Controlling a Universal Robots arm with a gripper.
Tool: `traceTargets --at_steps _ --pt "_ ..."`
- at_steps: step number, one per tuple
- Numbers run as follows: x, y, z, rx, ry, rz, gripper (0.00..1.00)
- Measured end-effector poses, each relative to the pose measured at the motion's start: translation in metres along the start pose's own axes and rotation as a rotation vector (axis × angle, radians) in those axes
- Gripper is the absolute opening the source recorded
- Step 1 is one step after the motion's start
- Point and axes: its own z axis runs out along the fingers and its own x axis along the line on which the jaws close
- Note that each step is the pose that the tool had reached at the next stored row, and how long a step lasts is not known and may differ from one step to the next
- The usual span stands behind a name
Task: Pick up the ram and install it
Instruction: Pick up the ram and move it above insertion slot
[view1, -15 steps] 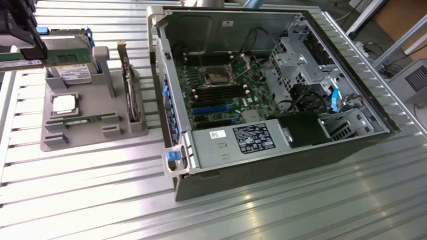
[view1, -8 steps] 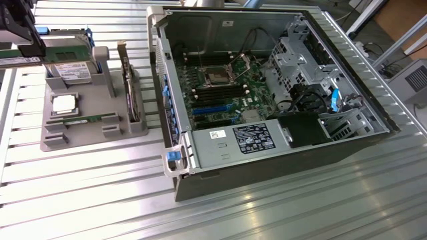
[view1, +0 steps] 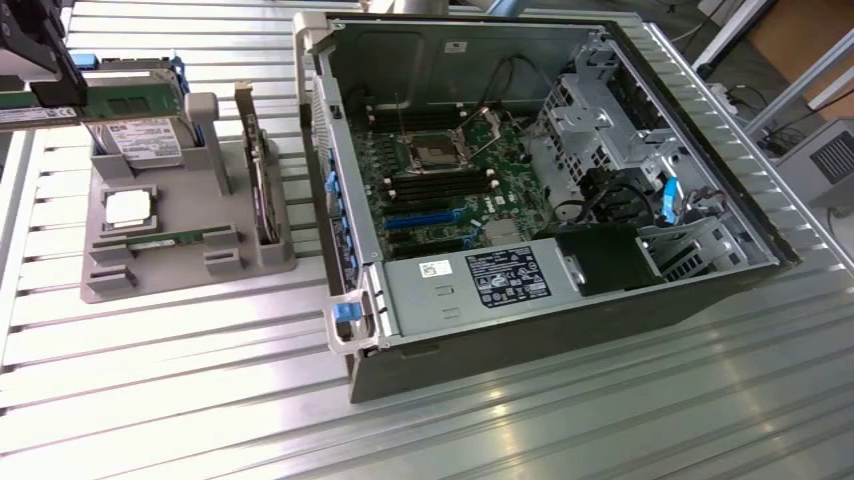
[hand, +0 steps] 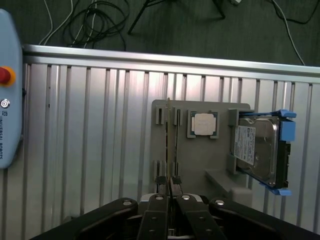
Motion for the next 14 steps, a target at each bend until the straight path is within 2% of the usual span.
traceTargets --at_steps 7,14 --pt "0.000 0.0002 -0.0043 0.0000 0.0000 0.000 0.12" --pt "-0.001 0.0005 -0.0125 0.0000 0.0000 0.000 0.12"
